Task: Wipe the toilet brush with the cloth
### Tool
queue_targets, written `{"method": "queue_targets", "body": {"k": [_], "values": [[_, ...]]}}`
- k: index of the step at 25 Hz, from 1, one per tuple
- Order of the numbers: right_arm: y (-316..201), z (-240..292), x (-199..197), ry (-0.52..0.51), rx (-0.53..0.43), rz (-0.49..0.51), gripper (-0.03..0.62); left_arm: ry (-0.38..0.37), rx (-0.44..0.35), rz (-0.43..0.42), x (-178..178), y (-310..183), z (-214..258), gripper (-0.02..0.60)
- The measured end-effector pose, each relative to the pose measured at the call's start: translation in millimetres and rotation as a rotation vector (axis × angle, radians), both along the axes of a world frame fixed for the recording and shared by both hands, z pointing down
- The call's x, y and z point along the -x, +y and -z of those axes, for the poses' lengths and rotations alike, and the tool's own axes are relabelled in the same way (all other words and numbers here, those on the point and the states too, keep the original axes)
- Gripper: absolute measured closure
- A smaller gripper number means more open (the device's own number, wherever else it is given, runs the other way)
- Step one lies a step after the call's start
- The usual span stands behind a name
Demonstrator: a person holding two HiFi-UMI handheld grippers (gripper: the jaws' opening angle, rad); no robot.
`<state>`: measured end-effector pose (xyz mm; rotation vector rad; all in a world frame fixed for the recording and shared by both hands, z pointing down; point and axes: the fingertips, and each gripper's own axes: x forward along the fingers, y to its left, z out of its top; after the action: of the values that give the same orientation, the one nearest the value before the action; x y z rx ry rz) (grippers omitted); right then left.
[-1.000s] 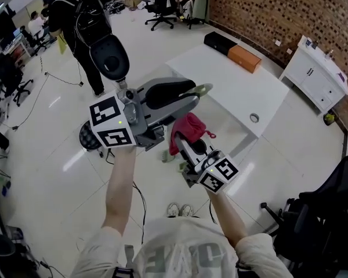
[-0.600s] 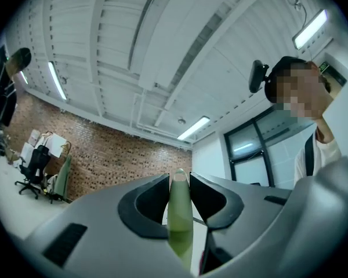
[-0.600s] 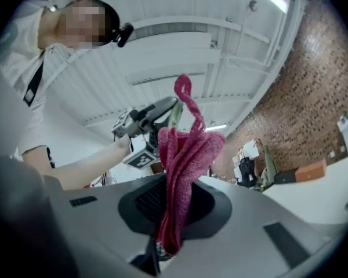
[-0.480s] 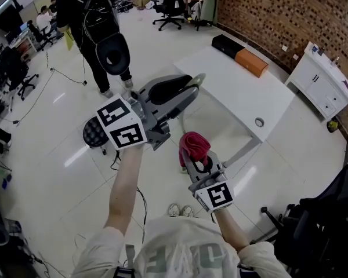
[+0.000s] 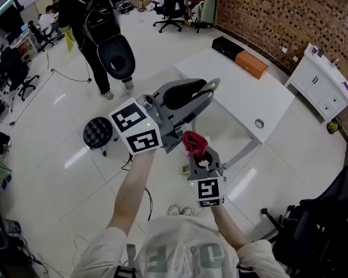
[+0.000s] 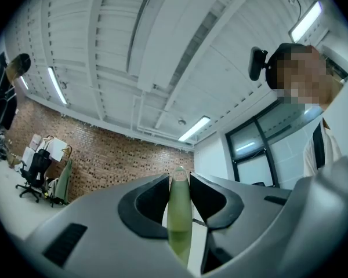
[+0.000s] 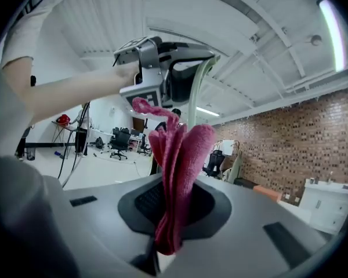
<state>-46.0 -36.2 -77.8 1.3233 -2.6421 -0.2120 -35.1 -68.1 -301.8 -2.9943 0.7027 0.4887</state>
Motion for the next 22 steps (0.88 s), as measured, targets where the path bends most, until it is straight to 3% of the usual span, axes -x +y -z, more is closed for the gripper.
{"method": "queue_targets", "body": {"k": [5,10,15,22], "values": [[-2.4,41.6,16.5,-0.114,-0.036,0.022,0.562,0.035,0.02,0.061,2.0,-9.0,-10.0,0.465],[-7.8,72.7,14.1,-0.21,-0.052,0.019,0.562,-0.028,0.008,0.095,1.9,-8.4,-24.8,0.465],[-10.6,93.8,9.2,-0.252,-0.088,0.03,0.562,-0.066,0.012,0.117,-1.5,-9.4,-42.5,0.465],[-9.8,94.8,13.7,-0.297,-0.063,0.051,0.562,-0.056,0.007,0.086,-2.0,-10.0,-49.8,0.465]]}}
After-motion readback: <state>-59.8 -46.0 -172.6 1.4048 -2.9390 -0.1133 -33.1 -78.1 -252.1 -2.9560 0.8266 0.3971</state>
